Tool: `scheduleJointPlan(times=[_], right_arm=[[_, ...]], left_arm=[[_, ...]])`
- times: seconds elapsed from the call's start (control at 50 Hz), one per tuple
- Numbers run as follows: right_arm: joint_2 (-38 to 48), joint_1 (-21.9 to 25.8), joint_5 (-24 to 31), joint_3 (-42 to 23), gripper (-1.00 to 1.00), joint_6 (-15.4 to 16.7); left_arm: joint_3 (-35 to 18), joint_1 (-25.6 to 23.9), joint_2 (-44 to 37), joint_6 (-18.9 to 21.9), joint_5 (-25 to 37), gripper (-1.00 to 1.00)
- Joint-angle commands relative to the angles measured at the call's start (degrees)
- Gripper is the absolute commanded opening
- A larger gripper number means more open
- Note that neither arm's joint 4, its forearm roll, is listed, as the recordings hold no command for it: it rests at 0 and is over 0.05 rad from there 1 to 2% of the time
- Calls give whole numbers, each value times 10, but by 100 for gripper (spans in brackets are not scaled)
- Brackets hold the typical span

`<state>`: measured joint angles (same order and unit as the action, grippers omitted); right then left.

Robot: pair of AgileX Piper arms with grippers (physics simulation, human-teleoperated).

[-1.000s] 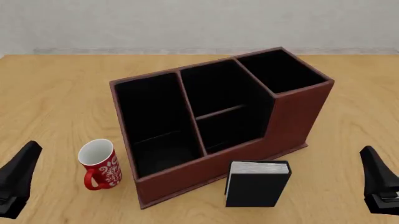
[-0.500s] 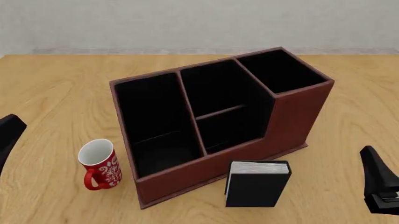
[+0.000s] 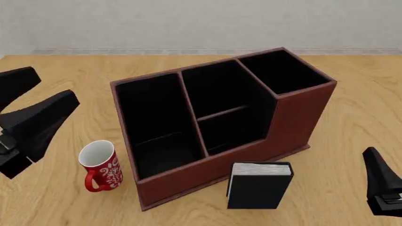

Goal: Pick up the book and place it in the back compartment of the caddy.

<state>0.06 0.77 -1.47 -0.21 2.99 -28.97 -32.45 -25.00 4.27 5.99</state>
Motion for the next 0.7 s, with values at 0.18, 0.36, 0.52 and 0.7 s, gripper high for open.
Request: scheduleJointPlan(times=[0.18,0.36,0.52,0.7], right_arm=[[0,0,1,0,100,-1],[0,0,0,0,100,-1],[0,0,1,0,100,-1],[0,1,2,-1,100,-1]], left_arm=[[-34,-106,-191,1,-102,100],[-37,-147,-257,22,-158,100],[-61,-167,-345,12,-192,100],[-68,-205,-406,27,-227,100]])
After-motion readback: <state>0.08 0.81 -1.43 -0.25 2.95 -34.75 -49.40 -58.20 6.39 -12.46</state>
